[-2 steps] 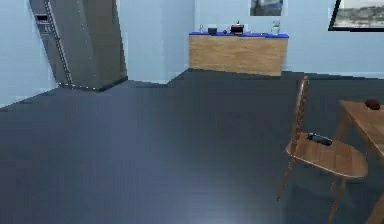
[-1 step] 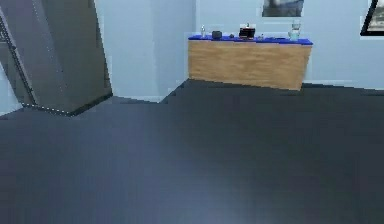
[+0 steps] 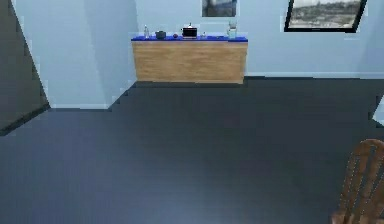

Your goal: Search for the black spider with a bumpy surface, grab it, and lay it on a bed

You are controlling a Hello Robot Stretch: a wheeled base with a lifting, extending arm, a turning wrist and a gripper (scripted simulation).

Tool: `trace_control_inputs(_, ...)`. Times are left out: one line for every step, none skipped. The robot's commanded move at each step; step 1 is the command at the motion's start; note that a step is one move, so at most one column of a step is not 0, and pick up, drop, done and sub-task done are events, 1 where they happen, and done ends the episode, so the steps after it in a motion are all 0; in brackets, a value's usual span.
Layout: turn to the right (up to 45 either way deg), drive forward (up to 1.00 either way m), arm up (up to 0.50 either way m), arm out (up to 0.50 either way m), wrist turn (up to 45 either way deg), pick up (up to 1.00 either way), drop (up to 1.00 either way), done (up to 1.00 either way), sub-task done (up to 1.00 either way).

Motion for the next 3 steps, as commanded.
trace_control_inputs(0.0,0.15,0.0,0.0,0.0,0.0,0.0,0.0,0.0)
trace_control_inputs(3.0,0.0,0.0,0.0,0.0,0.0,0.0,0.0,0.0)
trace_control_inputs(0.0,0.85,0.0,0.0,0.0,0.0,0.0,0.0,0.0)
